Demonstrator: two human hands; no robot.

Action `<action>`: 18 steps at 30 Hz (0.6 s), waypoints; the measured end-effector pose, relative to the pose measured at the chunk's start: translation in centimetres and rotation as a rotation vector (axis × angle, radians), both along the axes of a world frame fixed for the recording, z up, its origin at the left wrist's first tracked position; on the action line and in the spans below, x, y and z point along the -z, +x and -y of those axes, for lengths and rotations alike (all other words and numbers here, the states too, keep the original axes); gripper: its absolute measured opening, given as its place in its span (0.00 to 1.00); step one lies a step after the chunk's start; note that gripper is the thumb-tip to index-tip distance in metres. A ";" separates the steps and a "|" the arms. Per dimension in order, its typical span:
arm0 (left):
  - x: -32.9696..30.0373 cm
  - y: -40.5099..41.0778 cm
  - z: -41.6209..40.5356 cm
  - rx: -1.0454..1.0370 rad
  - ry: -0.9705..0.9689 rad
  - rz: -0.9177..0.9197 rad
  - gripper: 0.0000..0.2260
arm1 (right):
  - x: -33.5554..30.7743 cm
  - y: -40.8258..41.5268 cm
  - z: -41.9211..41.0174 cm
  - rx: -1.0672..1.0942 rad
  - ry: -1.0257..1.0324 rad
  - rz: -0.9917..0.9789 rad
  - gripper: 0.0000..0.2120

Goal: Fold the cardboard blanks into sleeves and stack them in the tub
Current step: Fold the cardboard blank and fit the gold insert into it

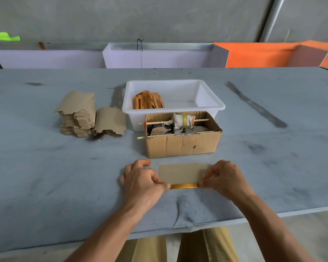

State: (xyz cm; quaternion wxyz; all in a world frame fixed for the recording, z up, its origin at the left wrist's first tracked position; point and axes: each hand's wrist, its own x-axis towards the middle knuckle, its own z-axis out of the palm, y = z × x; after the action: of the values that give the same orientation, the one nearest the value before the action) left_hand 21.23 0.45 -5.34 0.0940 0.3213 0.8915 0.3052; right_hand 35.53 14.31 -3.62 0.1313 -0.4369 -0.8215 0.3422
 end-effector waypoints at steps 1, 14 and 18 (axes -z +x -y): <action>0.1 -0.1 0.0 -0.007 0.000 -0.002 0.14 | 0.0 -0.1 0.0 0.009 -0.010 0.005 0.17; -0.2 2.6 0.8 0.534 0.200 -0.742 0.09 | 1.4 1.3 2.2 -0.083 0.174 -0.078 0.09; -0.2 2.4 0.9 0.548 0.181 -0.716 0.11 | 1.7 1.2 3.9 -0.109 0.600 -0.070 0.12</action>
State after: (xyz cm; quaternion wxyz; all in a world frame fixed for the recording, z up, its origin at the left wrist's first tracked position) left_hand 23.60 -0.41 -5.13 -0.1710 0.6371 0.7200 0.2156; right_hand 36.72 10.39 -5.37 0.2642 -0.3216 -0.9031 0.1056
